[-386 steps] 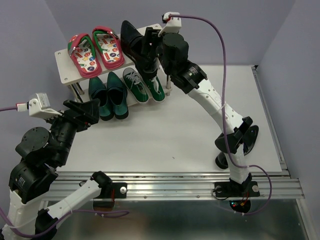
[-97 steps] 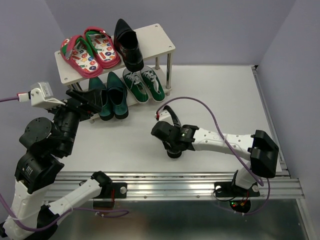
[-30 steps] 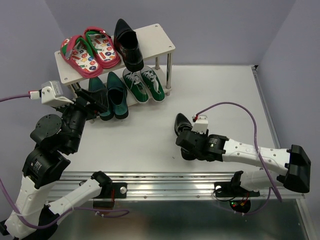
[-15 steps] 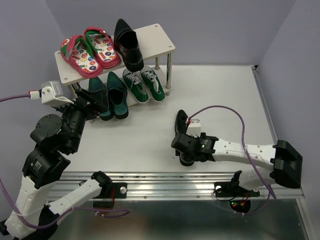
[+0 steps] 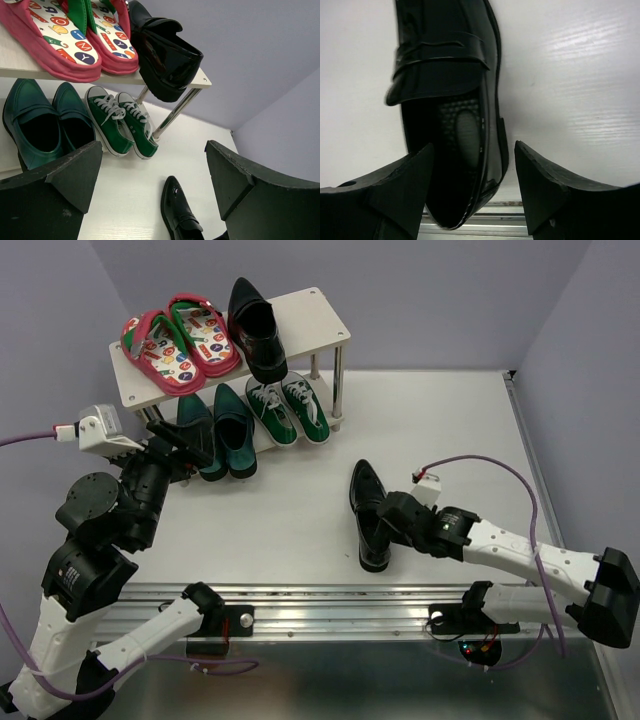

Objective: Place and organize the shoes onto the shoe shelf

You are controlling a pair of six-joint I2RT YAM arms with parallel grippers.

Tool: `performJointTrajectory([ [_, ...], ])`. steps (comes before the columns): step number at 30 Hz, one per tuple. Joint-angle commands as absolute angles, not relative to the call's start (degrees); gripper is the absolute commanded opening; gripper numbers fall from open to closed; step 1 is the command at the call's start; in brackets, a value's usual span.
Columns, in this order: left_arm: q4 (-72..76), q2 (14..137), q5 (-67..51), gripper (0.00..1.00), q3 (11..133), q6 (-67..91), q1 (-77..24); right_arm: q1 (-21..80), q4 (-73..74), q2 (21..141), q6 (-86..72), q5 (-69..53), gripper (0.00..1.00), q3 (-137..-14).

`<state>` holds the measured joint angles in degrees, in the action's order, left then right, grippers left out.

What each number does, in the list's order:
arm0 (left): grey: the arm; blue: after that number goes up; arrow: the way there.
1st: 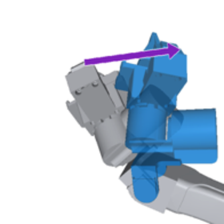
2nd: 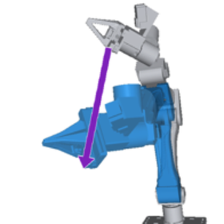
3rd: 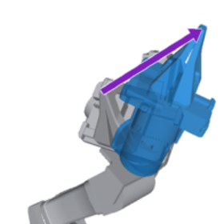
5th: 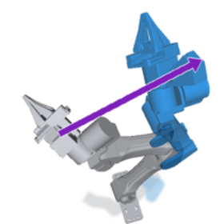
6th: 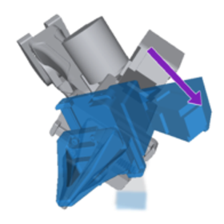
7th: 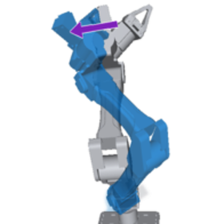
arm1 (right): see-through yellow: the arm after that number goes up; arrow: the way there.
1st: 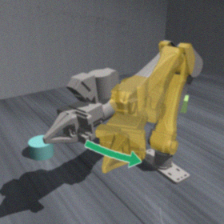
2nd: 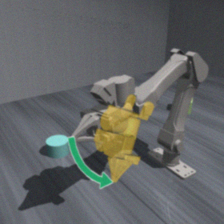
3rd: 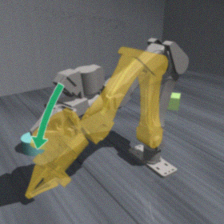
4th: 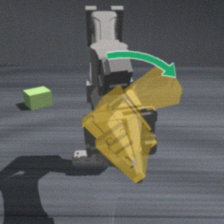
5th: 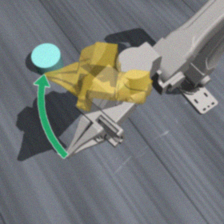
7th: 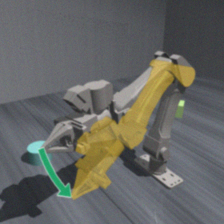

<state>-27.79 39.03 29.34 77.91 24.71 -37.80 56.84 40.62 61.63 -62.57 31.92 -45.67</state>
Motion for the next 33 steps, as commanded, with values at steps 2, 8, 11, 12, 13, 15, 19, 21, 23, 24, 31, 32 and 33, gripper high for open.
performJointTrajectory([
  [2,-26.2,38.4,29.2,0.95,78.0,25.1,-37.9,55.9,40.7,64.9,-64.9,26.6,0.65,-43.8],
  [8,-26.2,38.5,28.9,0.95,78.1,25.4,-38.0,55.9,36.8,68.0,-60.9,22.9,0.26,-45.4],
  [11,-26.3,38.5,29.0,0.95,78.0,25.5,-37.9,55.9,36.9,66.8,-59.5,24.2,0.04,-46.7],
  [12,-26.3,38.4,29.1,0.95,78.0,25.5,-37.9,55.9,37.3,66.4,-59.5,25.0,0.01,-47.0],
  [13,-26.3,38.4,29.2,0.95,78.0,25.5,-38.0,55.4,38.7,65.1,-59.5,26.1,0.01,-47.5],
  [15,-26.3,38.5,29.3,0.95,78.2,25.3,-37.9,54.7,41.7,63.3,-60.6,27.8,0.01,-48.2],
  [19,-26.0,38.8,29.2,0.95,78.5,24.9,-37.9,54.7,48.6,58.2,-61.5,34.6,0.01,-52.4],
  [21,-25.9,38.8,29.1,0.95,78.4,24.8,-37.9,54.7,52.5,56.6,-62.1,37.6,0.01,-55.5],
  [23,-25.5,38.9,29.0,0.95,78.1,24.8,-37.9,54.7,57.8,56.2,-62.3,41.6,0.01,-60.6],
  [24,-25.4,38.9,28.9,0.95,78.0,24.9,-37.9,54.7,59.5,56.2,-62.1,43.0,0.01,-62.6],
  [31,-24.6,39.2,28.9,0.95,77.6,24.6,-38.0,54.7,65.1,61.9,-52.0,53.2,0.01,-83.8],
  [32,-24.6,39.2,28.9,0.95,77.6,24.6,-38.0,54.7,64.7,63.4,-50.0,53.9,0.01,-86.6],
  [33,-24.6,39.3,28.9,0.95,77.6,24.4,-37.9,54.7,63.3,64.9,-48.2,54.6,0.01,-89.4],
])
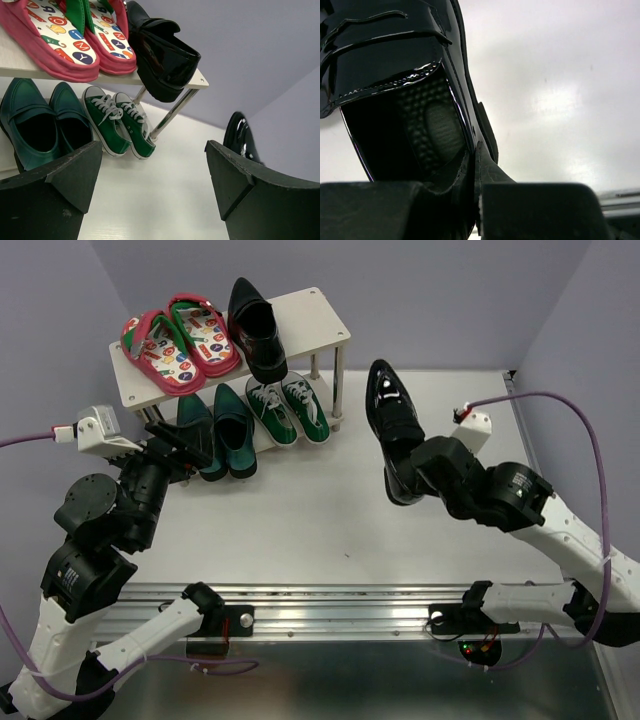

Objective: Place and organize the shoes onto the shoe shelf

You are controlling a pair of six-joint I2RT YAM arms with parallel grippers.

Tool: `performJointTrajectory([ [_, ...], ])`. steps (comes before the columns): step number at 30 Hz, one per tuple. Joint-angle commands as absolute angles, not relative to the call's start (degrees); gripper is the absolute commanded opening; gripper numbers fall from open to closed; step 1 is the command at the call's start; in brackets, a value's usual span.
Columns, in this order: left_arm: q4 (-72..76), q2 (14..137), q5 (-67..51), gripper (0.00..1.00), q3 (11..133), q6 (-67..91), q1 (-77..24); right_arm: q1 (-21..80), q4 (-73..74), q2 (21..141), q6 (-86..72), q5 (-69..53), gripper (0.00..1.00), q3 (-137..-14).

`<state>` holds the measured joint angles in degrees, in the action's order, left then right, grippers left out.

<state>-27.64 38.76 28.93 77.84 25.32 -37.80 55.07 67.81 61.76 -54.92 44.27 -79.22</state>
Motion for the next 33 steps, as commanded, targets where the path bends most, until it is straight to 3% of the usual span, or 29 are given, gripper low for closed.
performJointTrajectory([
  [1,-24.9,39.2,29.0,0.95,77.6,24.4,-37.9,54.7,62.2,66.5,-44.2,55.2,0.01,-94.9],
  [10,-27.1,39.2,30.8,0.95,80.1,22.7,-37.9,53.4,38.6,83.0,-14.2,58.6,0.01,-120.3],
  [18,-27.0,39.5,28.9,0.95,79.4,24.3,-37.9,51.0,28.1,100.7,-5.6,51.8,0.01,-144.5],
  [33,-30.7,37.3,30.8,0.95,80.5,25.1,-37.9,44.6,18.3,110.0,-17.1,45.4,0.01,-143.4],
])
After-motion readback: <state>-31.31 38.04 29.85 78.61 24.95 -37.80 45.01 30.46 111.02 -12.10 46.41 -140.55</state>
